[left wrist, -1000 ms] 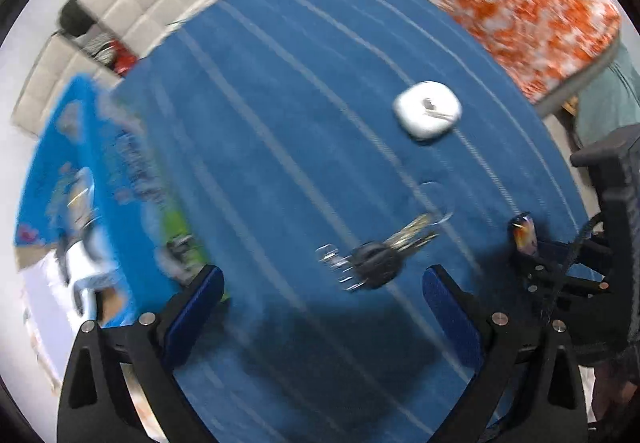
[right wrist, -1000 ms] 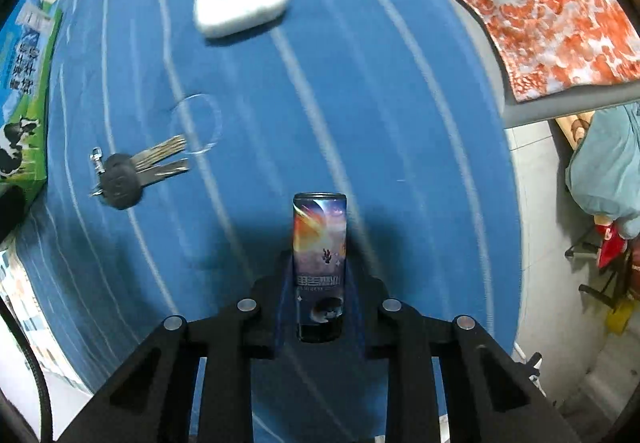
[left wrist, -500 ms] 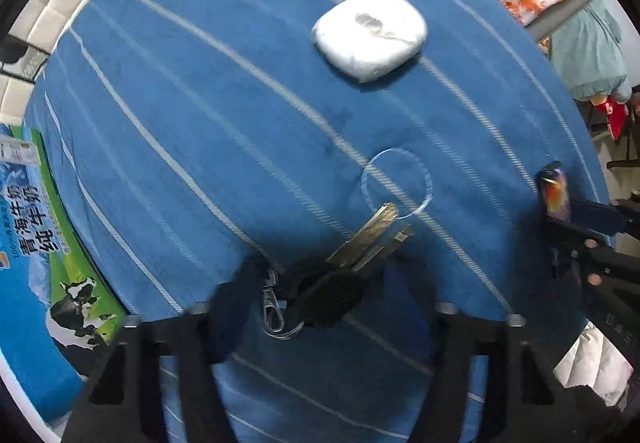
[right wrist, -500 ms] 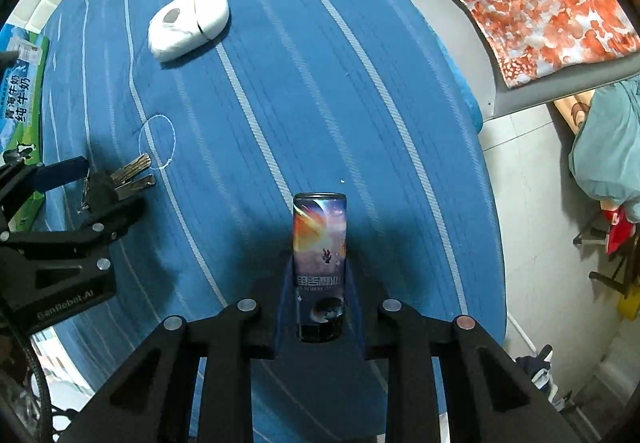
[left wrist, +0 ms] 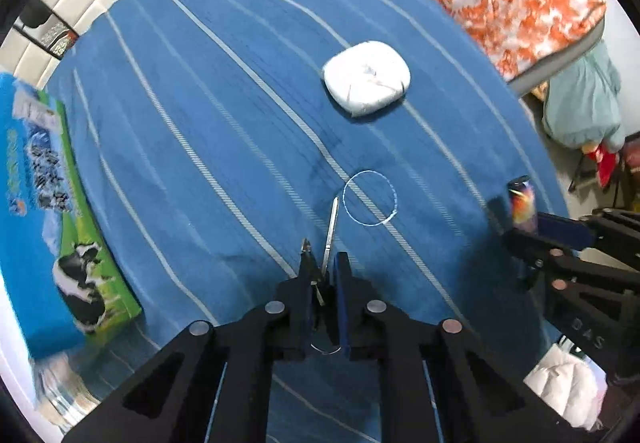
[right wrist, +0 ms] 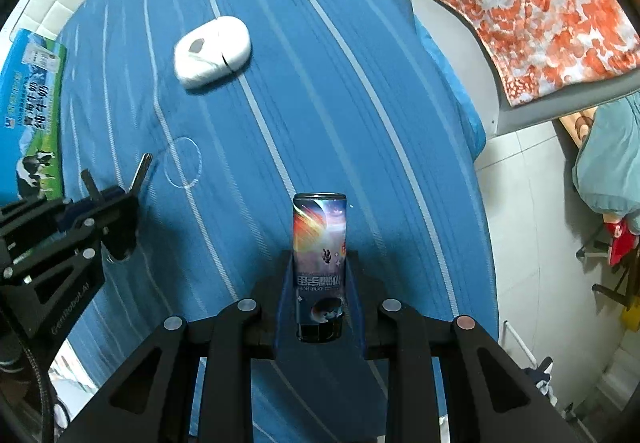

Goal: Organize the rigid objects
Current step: 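Grasp the car keys by the keyring with the left tool while the right tool holds the can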

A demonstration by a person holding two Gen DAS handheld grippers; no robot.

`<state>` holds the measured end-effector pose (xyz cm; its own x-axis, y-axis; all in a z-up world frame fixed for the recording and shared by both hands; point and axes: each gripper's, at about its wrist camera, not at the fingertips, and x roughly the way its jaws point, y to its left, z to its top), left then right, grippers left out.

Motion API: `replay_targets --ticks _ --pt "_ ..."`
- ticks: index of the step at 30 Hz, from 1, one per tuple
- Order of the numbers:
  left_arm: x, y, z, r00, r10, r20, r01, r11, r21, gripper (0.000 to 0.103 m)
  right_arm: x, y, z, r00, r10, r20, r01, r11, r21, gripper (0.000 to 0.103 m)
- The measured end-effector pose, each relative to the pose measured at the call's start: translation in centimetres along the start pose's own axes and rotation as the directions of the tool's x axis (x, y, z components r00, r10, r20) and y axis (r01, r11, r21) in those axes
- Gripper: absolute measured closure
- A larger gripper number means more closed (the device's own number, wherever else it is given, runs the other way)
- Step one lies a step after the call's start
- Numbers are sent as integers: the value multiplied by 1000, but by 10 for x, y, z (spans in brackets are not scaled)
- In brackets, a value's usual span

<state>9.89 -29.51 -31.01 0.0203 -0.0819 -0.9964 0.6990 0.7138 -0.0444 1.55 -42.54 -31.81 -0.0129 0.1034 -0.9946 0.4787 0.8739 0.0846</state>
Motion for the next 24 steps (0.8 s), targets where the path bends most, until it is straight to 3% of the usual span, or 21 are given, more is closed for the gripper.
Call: replay_targets --ticks 6,16,20,21,23,24 --pt "-42 14 -10 996 -18 84 20 1000 -24 100 -16 8 2 999 22 27 -22 1000 -18 76" --pt "-114 48 -16 971 -13 237 34 996 -84 102 -78 50 7 988 66 139 -54 995 -88 76" --pt "-95 61 -10 979 -121 166 138 986 -98 98 -87 64 10 985 69 157 -54 994 -96 76" --pt "-83 60 -7 986 -105 131 118 988 -98 91 -86 64 10 985 69 156 -55 994 -92 76" --pt "-56 61 -1 996 -82 46 86 993 -84 55 -80 64 9 988 59 145 -47 995 -85 76" --pt "-46 61 1 996 -85 18 86 993 -83 46 -73 61 8 990 57 132 -46 996 -80 76"
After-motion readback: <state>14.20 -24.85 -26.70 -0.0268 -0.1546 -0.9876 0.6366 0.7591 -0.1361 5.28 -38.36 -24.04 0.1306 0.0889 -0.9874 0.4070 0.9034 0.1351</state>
